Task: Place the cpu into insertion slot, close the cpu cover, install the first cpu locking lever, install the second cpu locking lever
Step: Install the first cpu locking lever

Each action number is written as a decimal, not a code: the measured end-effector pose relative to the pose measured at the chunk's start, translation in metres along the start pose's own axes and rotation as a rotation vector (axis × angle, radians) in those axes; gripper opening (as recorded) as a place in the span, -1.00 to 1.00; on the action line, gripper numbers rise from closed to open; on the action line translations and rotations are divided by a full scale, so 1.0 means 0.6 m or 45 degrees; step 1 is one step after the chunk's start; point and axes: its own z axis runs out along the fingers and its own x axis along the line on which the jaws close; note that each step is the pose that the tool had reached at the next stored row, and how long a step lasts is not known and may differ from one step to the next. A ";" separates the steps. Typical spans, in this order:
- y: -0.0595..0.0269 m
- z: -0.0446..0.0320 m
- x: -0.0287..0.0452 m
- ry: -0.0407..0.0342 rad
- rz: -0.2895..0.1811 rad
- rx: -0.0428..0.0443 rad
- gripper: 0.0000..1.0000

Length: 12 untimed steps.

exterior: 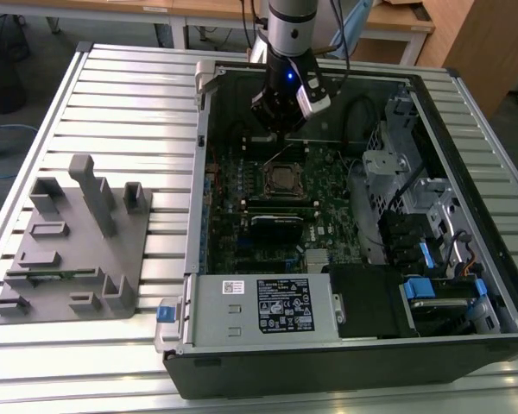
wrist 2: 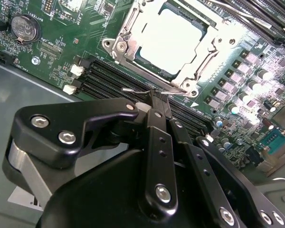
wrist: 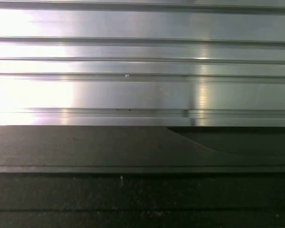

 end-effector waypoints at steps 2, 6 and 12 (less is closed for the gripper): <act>0.000 0.000 0.000 0.0000 0.000 0.000 -0.79; 0.000 0.000 -0.001 -0.0001 0.000 0.000 -0.79; 0.000 0.000 -0.002 0.0000 0.000 0.000 -0.79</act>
